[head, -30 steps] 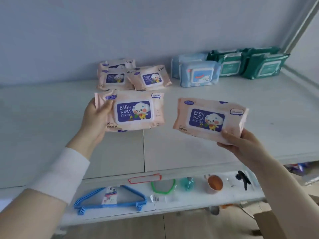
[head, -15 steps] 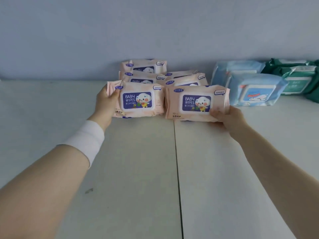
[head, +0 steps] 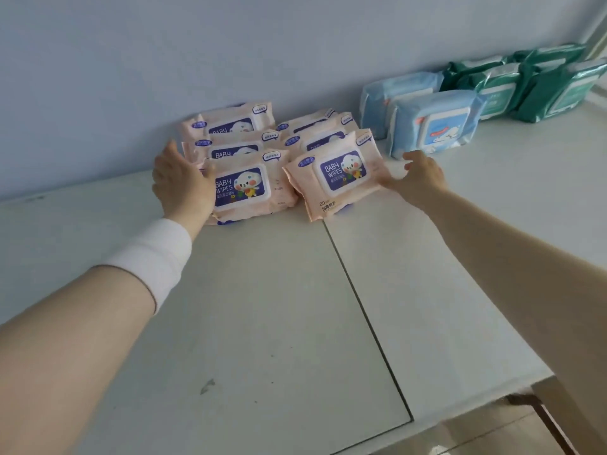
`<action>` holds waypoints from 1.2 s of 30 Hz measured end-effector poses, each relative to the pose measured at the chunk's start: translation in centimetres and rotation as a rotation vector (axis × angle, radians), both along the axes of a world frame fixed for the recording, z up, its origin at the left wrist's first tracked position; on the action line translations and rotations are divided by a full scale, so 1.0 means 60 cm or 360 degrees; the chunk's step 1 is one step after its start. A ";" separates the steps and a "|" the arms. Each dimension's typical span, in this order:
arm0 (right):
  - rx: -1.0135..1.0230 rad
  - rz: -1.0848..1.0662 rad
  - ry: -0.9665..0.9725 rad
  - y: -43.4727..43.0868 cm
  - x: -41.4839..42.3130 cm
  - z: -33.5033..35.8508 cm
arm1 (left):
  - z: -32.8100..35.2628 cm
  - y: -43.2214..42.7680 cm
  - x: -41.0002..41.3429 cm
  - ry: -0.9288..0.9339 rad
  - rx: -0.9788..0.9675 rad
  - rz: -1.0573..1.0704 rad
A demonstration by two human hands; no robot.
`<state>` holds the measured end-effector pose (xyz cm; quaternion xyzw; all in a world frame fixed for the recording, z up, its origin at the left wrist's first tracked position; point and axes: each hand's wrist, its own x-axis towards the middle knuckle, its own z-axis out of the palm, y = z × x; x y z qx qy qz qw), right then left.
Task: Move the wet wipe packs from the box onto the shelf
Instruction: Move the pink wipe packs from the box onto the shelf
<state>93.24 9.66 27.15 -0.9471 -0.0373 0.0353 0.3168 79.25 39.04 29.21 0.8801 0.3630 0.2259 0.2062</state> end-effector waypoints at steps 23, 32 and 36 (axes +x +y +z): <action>-0.1120 -0.0296 0.0978 -1.137 -0.367 0.014 | 0.001 -1.318 0.079 0.1607 0.1297 -0.2604; -0.0804 -0.0550 0.1479 -1.410 -0.380 -0.223 | -0.255 -1.649 0.133 0.1865 0.1291 -0.2933; -0.0457 -0.0661 0.1652 -1.454 -0.365 -0.368 | -0.399 -1.730 0.166 0.2183 0.0957 -0.2875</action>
